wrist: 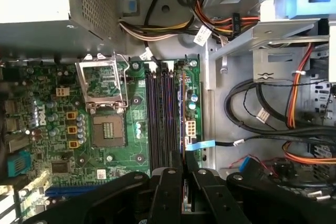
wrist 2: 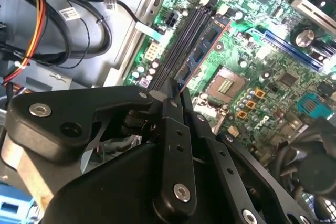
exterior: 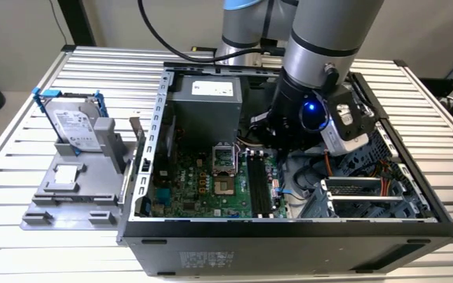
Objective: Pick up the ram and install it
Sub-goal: 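Insert the ram into the slot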
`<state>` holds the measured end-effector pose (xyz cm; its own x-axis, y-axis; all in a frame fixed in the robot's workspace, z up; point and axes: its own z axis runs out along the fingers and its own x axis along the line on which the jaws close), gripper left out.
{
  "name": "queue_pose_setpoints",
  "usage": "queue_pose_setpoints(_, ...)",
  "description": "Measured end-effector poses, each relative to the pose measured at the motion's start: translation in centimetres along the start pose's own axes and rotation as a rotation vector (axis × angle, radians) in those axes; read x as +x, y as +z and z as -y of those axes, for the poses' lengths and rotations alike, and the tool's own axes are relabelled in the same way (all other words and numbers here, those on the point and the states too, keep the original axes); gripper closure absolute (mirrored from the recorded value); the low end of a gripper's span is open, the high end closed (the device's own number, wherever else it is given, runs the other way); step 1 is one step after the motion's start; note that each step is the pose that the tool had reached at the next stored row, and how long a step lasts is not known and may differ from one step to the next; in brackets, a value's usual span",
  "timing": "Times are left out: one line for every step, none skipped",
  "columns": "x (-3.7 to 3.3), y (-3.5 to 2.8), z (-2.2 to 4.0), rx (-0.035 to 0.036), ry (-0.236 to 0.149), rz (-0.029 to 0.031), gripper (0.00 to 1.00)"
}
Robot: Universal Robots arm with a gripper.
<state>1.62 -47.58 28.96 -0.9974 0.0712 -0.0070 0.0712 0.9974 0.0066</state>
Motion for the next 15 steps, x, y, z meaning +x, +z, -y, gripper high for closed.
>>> queue_pose_setpoints(0.00,0.19,0.00,-0.0001,-0.001,0.0000,1.00)
queue_pose_setpoints(0.00,0.37,0.00,0.0000,-0.001,0.0000,1.00)
queue_pose_setpoints(0.00,0.55,0.00,0.0001,-0.001,-0.0001,1.00)
queue_pose_setpoints(0.03,0.73,0.01,0.0001,-0.002,0.0000,1.00)
queue_pose_setpoints(0.05,0.91,0.01,0.0000,-0.002,0.0000,1.00)
queue_pose_setpoints(0.07,1.10,0.01,0.0000,-0.002,0.0000,1.00)
queue_pose_setpoints(0.10,1.28,0.02,0.0000,-0.002,0.0000,1.00)
queue_pose_setpoints(0.12,1.46,0.02,0.0001,-0.002,0.0000,1.00)
queue_pose_setpoints(0.16,1.65,0.02,0.0001,-0.002,0.0000,1.00)
queue_pose_setpoints(0.19,1.82,0.02,0.0000,-0.002,0.0000,1.00)
queue_pose_setpoints(0.21,2.00,0.03,0.0000,-0.003,0.0000,1.00)
queue_pose_setpoints(0.23,2.18,0.03,-0.0001,-0.005,-0.0001,1.00)
queue_pose_setpoints(0.25,2.37,0.03,-0.0001,-0.007,0.0000,1.00)
queue_pose_setpoints(0.26,2.55,0.03,-0.0001,-0.012,-0.0001,1.00)
queue_pose_setpoints(0.27,2.74,0.04,0.0000,-0.019,-0.0002,1.00)
